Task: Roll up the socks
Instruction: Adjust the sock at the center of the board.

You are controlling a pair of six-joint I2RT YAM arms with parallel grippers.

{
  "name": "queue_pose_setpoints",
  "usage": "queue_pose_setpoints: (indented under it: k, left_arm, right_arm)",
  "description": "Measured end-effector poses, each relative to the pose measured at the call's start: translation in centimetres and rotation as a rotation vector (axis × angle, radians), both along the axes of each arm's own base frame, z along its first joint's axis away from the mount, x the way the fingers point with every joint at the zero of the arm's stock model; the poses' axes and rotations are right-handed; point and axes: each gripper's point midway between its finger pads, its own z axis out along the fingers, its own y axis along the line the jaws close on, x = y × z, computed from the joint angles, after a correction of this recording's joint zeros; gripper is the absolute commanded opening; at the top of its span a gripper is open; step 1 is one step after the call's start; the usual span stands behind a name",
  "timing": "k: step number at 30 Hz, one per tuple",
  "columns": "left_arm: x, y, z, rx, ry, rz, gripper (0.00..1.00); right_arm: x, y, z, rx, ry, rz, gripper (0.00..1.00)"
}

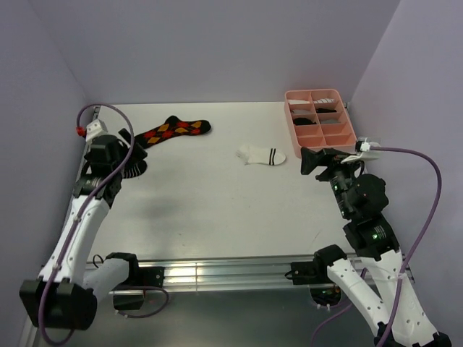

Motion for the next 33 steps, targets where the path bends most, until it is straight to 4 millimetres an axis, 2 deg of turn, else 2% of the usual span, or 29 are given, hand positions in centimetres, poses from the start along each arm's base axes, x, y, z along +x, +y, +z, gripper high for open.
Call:
queue_pose_setpoints:
  k: [6,9,14,18,21,28,33]
  left_arm:
    - [3.7,-0.2,-5.7,-0.038,0.12,0.04,0.99]
    - [5.6,0.2,-8.3,-0.049,0.158,0.064,1.0]
    - [7.5,1.2,-13.8,-0.047,0.266,0.09,0.99]
    - [9.0,1.4,-16.9,-0.05,0.329,0.094,0.99]
    - [10.0,1.4,-18.2,-0.051,0.347,0.089,0.99]
    - [11.3,0.7,-20.6,-0.08,0.379,0.061,1.0]
    - [12.3,-0.4,-20.2,-0.146,0.343,0.032,0.99]
  right_arm:
    - [-0.1,1.5,-2.3,0.017,0.045,0.074,1.0]
    - [-0.3,1.9,-2.7,0.022,0.057,0.098,1.0]
    - [-0.3,2.6,-3.2,0.017,0.077,0.135,1.0]
    - [0.1,3.1,-4.5,0.002,0.131,0.156,1.0]
    - [0.3,3.4,-5.3,-0.006,0.164,0.165,1.0]
    - [0.4,3.5,-5.8,-0.019,0.179,0.173,1.0]
    - [0.5,3.5,-6.0,-0.032,0.183,0.174,1.0]
